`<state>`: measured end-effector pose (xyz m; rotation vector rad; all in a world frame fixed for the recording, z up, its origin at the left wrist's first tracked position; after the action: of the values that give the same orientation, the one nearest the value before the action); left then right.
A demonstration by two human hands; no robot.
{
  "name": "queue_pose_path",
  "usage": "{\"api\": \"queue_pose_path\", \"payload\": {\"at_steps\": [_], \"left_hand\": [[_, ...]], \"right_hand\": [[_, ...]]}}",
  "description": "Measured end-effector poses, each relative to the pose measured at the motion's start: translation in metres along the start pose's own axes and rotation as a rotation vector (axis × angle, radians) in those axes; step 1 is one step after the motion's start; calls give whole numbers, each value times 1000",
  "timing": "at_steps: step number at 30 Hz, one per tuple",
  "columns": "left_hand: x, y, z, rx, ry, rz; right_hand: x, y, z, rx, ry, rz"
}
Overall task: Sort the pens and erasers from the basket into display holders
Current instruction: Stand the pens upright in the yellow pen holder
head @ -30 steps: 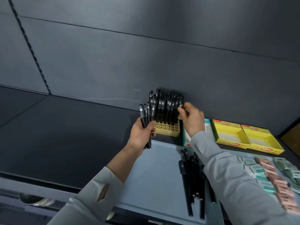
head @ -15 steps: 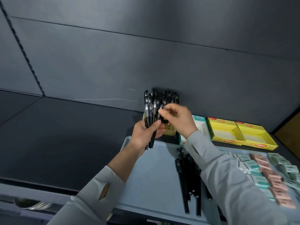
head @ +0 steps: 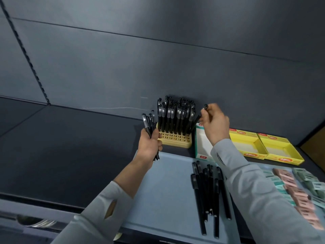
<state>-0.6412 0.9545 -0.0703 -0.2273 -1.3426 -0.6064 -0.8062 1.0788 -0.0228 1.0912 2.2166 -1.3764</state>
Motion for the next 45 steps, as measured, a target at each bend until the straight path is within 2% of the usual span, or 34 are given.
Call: {"api": "queue_pose_path", "payload": {"at_steps": [9,14,19,21,24,26,28,31,34,37,40,45], "left_hand": [[-2,-3,-4,-39,82,16],[-3,-3,-4,-34,117,32],[-3,-2,-2,-14,158,3],[-3,-1,-3,-17,155,0],[-2,-1,-5,-36,124,10],[-2,0,-4,-55,106,23],[-1,2,-3,-78,97,36],[1,4,-2,-123,48,71],[0,1,-10,-97,-17,98],[0,-8,-24,37,-31,75],[5,-14,-39,146,54,5],[9,-19,-46,153,46,20]], "right_hand": [[-3,2,5,-4,54,-111],[-3,0,5,-25,20,-57],[-4,6,6,-173,-14,4],[-4,9,4,-126,-16,25],[-13,15,-1,45,34,-77],[-29,18,-1,91,-11,-151],[-47,22,6,-39,-99,-178],[-65,29,22,-314,-236,-83],[-68,28,32,-417,-371,60],[-68,21,33,-318,-412,140],[-64,14,35,-183,-363,113],[-68,21,50,-159,-195,-33]]}}
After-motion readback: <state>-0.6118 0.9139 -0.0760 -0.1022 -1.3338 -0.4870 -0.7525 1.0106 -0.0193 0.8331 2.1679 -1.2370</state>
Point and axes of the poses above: each hand's wrist, its own y-axis away from the middle knuckle, its own z-axis out of the palm, x = y × z, the point moved 1 cm from there along -y, towards the middle knuckle, and after that the axes turned 9 degrees about x, right-handed, at the moved point
